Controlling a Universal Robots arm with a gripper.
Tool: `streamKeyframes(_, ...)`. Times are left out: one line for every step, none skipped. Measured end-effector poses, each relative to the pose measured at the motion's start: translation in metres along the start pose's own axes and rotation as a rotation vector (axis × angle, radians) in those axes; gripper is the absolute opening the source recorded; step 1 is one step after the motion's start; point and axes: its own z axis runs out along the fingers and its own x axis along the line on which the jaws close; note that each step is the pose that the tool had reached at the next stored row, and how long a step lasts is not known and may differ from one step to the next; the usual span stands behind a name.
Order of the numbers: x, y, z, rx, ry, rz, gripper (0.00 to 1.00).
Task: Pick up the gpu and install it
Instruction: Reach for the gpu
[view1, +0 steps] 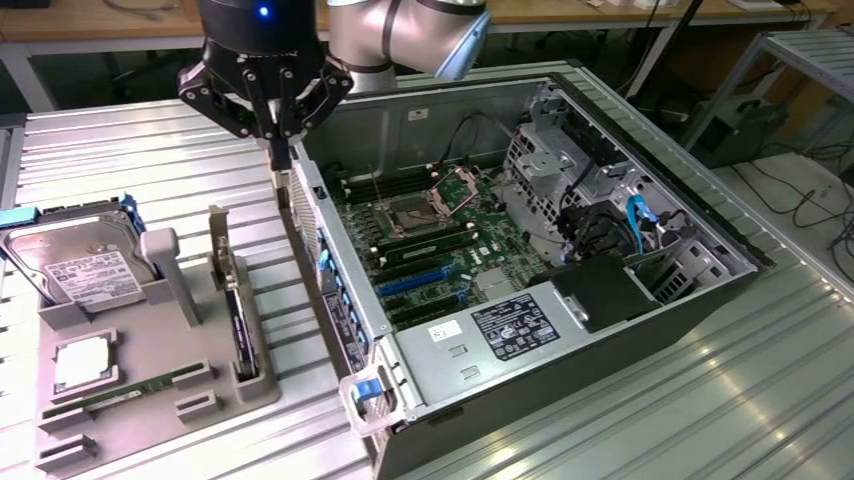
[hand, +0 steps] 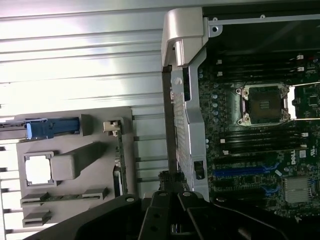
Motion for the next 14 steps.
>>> streamKeyframes(0.001, -0.0002, 0.0000, -0.0001, 0.0000, 0.000, 0.11)
streamKeyframes(0.002, -0.0003, 0.0000, 0.0000, 0.0000, 0.000, 0.11)
streamKeyframes(0.003, -0.0004, -0.0001, -0.0001, 0.0000, 0.000, 0.11)
streamKeyframes(0.003, -0.0006, -0.0001, 0.0000, 0.0000, 0.000, 0.11)
streamKeyframes(0.004, -0.0007, -0.0001, 0.0000, 0.0000, 0.000, 0.11)
streamKeyframes(0.005, -0.0009, -0.0002, 0.0000, 0.0000, 0.000, 0.11)
streamKeyframes(0.006, -0.0012, -0.0002, 0.0000, 0.0000, 0.000, 0.11)
streamKeyframes(0.007, -0.0013, -0.0002, -0.0001, 0.0000, 0.000, 0.11)
streamKeyframes(0.008, -0.0014, -0.0002, -0.0001, 0.0000, 0.000, 0.11)
streamKeyframes(0.009, -0.0016, -0.0003, -0.0001, 0.0000, 0.000, 0.11)
streamKeyframes(0.009, -0.0017, -0.0003, -0.0001, 0.0000, 0.000, 0.11)
streamKeyframes(0.010, -0.0019, -0.0003, 0.0000, 0.0000, 0.000, 0.11)
streamKeyframes(0.011, -0.0021, -0.0004, 0.0000, 0.0000, 0.000, 0.11)
streamKeyframes(0.012, -0.0023, -0.0003, -0.0001, -0.0001, 0.000, 0.11)
